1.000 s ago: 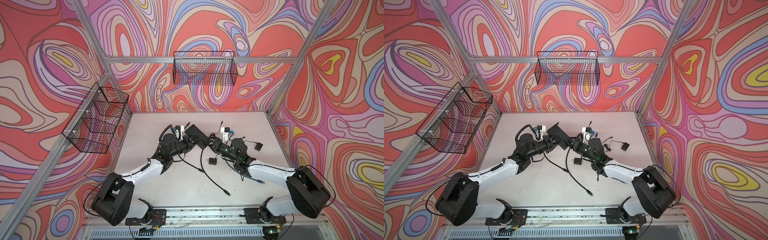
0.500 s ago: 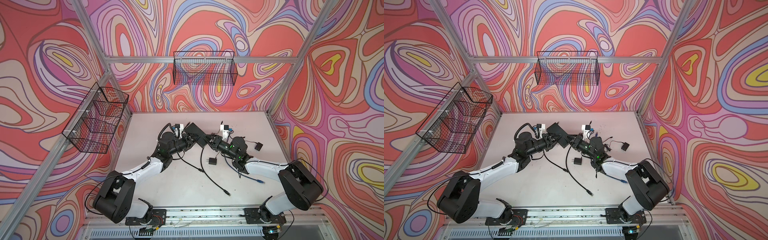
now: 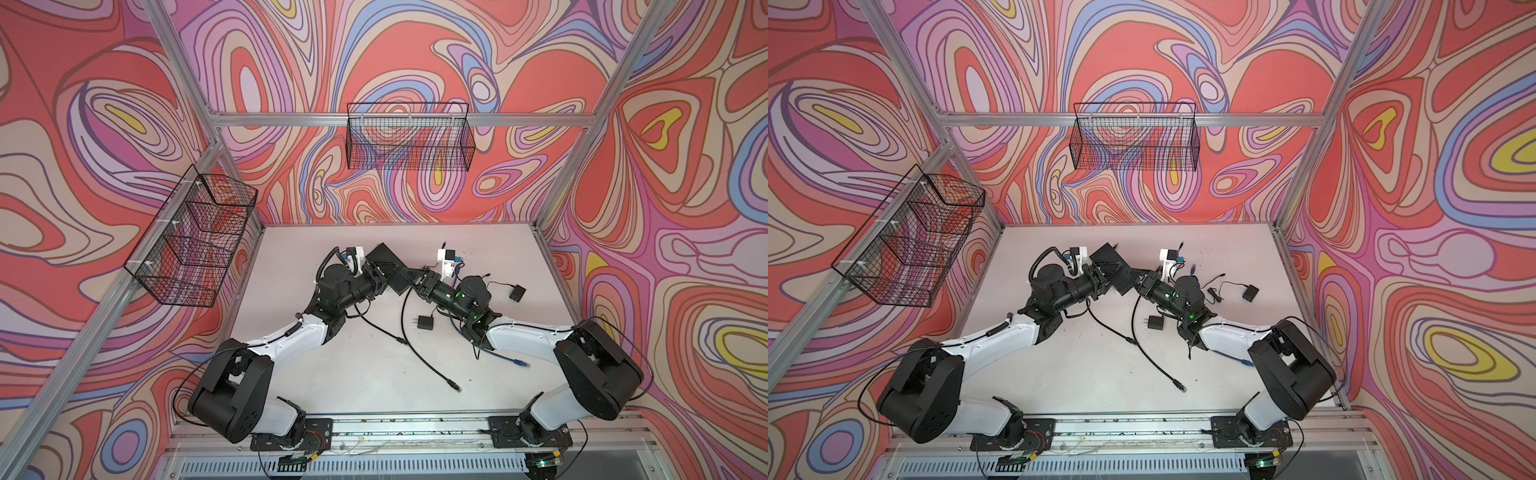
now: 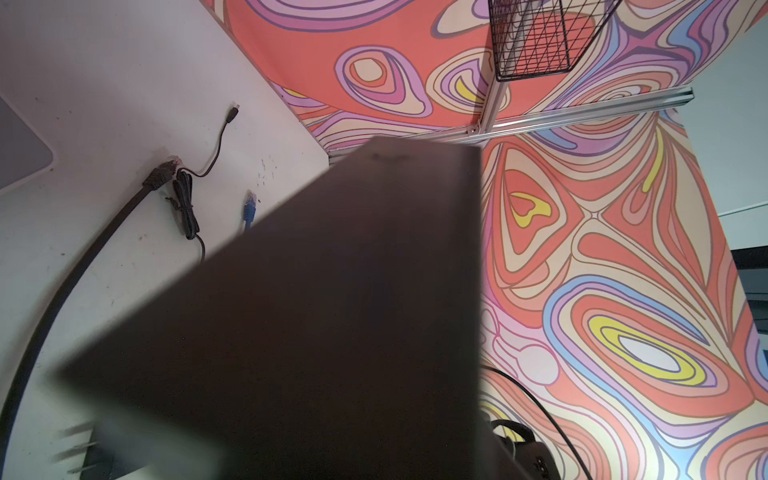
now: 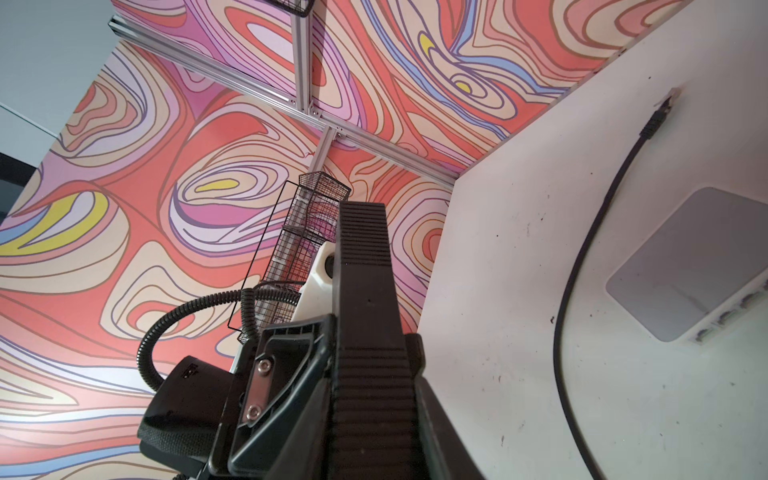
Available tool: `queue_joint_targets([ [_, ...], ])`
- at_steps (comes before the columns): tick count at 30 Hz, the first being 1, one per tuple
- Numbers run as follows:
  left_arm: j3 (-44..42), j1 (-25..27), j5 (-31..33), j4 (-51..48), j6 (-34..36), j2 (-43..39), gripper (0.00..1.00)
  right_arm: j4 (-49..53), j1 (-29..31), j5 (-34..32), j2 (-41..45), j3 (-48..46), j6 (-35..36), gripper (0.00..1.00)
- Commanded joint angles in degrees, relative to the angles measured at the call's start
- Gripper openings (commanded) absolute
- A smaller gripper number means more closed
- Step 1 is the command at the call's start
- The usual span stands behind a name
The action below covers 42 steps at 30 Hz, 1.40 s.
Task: Insert the plug into the switch port
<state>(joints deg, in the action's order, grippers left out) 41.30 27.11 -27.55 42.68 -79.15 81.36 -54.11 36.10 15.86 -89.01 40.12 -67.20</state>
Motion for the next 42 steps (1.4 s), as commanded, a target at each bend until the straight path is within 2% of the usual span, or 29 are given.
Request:
queue_joint_targets([
  [1, -0.7, 0.4, 1.7, 7.0, -2.6, 0.4, 0.4, -4.1, 1.4, -2.6, -2.2, -1.6, -0.3, 0.0],
  [18, -0.9, 1.1, 2.4, 12.1, -6.1, 3.9, 0.41, -3.6, 2.8, -7.2, -2.6, -0.1, 0.8, 0.0],
  [23, -0.5, 1.5, 3.2, 12.2, -6.5, 4.4, 0.37, -4.1, 3.5, -7.9, -3.3, 0.4, 0.9, 0.0],
  [33, 0.6, 1.8, 1.7, 12.7, -6.1, 5.2, 0.19, -1.5, 4.1, -5.7, -5.3, 2.6, 1.6, 0.0],
  [37, 0.0, 0.9, 0.7, 11.6, -5.2, 5.0, 0.12, 6.1, 4.1, -6.4, -2.4, 2.9, 4.5, 0.19],
  [42, -1.3, -1.3, -0.5, 11.7, -5.3, 5.0, 0.09, 21.0, 3.9, -10.5, 3.3, 4.0, 10.4, 0.45],
])
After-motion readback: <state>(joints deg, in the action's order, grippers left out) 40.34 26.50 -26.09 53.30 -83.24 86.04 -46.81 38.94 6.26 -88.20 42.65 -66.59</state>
